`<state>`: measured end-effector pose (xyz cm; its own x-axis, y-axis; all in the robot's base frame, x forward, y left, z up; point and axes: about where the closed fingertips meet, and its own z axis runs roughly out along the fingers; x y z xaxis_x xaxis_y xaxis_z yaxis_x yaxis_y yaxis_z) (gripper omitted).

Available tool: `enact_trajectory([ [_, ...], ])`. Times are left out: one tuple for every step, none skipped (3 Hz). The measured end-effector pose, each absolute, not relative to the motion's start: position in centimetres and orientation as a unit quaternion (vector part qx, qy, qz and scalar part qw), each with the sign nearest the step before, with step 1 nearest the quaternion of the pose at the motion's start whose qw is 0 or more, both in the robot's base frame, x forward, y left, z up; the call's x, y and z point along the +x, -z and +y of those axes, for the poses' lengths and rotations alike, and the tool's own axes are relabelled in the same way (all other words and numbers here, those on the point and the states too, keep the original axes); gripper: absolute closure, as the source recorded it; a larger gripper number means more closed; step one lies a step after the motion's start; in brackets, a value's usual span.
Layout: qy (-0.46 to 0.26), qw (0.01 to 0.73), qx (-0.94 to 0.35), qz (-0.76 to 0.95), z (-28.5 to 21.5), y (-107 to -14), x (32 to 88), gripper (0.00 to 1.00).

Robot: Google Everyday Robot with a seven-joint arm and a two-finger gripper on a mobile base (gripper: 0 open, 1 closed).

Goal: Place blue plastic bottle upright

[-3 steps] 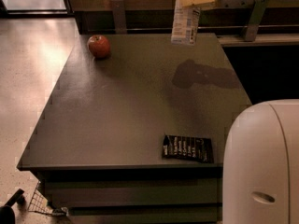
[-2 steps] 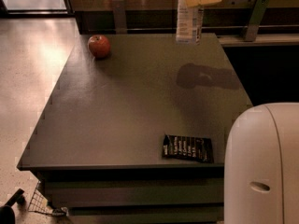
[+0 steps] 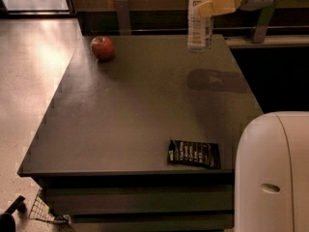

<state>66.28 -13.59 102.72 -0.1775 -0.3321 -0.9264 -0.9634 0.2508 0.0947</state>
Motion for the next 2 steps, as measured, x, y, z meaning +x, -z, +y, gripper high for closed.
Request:
enact_trajectory([
  [-0.371,0.437,-0.479,0.665,-13.7,-101.5,67.4,1.0],
  [-0.369,0.46,-0.483,0.647,-13.5,-100.0,67.9,1.0],
])
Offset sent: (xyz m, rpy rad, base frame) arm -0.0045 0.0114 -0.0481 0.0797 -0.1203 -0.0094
